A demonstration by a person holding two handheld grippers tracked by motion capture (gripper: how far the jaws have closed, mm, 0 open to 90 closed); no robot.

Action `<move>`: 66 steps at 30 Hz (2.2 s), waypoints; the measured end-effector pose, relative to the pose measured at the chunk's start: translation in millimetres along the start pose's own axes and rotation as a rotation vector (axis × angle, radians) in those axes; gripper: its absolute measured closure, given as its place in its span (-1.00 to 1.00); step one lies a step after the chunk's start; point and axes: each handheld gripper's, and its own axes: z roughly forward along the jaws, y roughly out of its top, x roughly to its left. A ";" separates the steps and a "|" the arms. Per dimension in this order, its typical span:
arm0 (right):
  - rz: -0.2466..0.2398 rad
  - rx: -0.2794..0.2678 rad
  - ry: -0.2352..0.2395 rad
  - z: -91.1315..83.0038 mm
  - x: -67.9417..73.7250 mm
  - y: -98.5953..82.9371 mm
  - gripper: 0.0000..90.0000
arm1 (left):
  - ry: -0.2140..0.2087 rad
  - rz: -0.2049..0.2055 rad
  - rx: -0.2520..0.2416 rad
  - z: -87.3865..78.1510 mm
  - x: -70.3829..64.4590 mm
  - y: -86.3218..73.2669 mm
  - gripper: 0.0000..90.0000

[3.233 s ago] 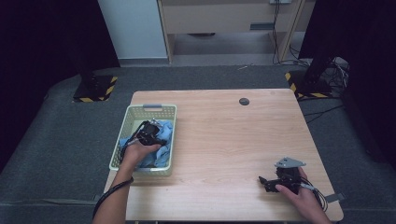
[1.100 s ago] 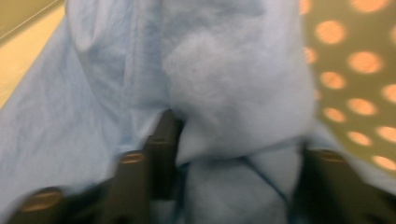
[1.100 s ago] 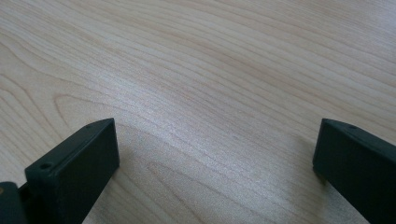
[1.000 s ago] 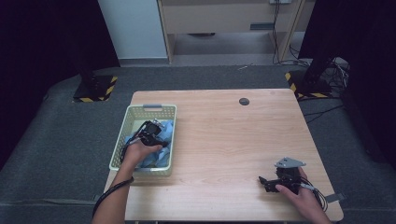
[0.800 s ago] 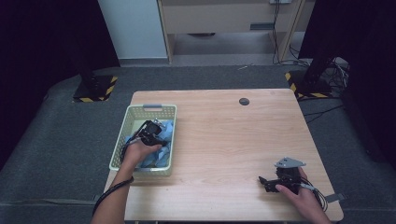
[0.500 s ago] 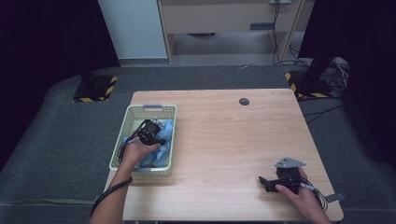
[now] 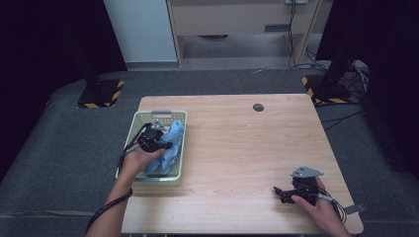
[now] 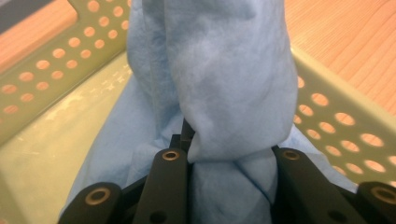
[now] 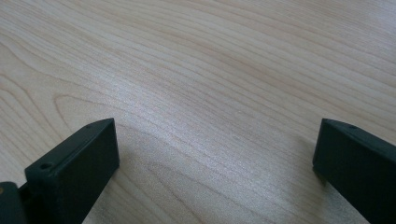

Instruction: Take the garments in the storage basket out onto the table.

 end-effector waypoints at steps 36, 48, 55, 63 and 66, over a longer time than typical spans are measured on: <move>-0.001 0.001 0.001 0.4 -0.1 0.4 -0.99 | 0.028 0.025 -0.181 -60.9 -9.3 13.1 0.66; 0.000 0.001 0.000 0.6 0.0 0.7 -0.99 | 0.030 0.042 -0.221 -73.7 -18.5 15.6 0.66; 0.000 0.001 0.000 0.7 0.0 0.8 -0.99 | 0.036 0.055 -0.245 -78.9 -28.8 22.1 0.66; 0.000 0.001 0.000 0.7 0.0 0.8 -0.99 | 0.018 0.095 -0.253 -80.6 -44.7 38.3 0.66; 0.000 0.001 0.000 0.7 0.0 0.8 -0.99 | 0.009 0.108 -0.257 -79.1 -51.2 44.4 0.66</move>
